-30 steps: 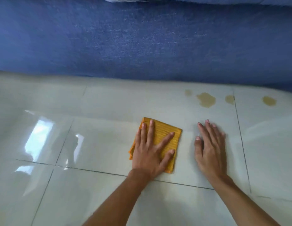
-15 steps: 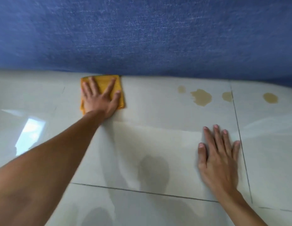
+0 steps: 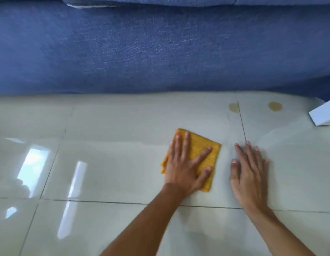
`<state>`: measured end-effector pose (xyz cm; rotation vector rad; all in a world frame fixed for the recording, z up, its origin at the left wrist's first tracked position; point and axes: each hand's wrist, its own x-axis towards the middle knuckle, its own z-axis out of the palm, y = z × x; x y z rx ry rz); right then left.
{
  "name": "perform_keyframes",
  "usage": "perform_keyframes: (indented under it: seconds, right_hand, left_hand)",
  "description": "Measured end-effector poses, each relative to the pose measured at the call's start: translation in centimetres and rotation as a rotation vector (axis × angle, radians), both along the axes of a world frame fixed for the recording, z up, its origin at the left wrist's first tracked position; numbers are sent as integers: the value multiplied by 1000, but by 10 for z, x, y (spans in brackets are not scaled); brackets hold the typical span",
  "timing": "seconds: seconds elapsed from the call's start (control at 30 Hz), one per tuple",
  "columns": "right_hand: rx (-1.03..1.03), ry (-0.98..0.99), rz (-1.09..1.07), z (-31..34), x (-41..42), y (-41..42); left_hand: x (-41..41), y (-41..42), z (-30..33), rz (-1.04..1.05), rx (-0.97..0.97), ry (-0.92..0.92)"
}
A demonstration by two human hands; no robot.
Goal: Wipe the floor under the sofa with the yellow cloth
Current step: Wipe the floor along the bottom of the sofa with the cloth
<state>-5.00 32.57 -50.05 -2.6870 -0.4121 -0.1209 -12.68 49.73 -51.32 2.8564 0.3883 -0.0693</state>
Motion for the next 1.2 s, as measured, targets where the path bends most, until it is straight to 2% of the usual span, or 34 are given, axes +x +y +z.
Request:
perform_keyframes:
  seconds: [0.1,0.27,0.37,0.47,0.57,0.67,0.83,0.9,1.0,1.1,1.2]
  right_hand:
    - [-135,40,55,-2,-3,4]
    - [-272,46,74,-14,-7,11]
    - [-288,9,50,-21,-7,11]
    - [-294,-2,51,-25,-6,11]
    - [-281,-1,47,-25,-5,11]
    - [-207,6,54,-21,-5,12]
    - [146,2,-10,-13,-2,2]
    - [170,-7,-54,-10,0,-9]
    - [97,-7,-124,-5,8,-37]
    - [-48,39,-170,-4,19,-63]
    - [-160,81,-224,-7,29,-82]
  left_hand:
    - [-73,54,2,136,58,56]
    - [-164,182,11,533,77,179]
    - [-147,232,7,686,99,168]
    - [-83,257,1,752,112,136]
    - [-2,246,-7,680,110,105]
    - [81,189,-10,520,128,95]
    - [167,42,-2,186,106,85]
    - [169,-9,-2,62,92,84]
    - [142,-54,-2,-84,67,64]
    - [82,-56,-2,-178,86,21]
    - [16,-19,-5,-135,116,36]
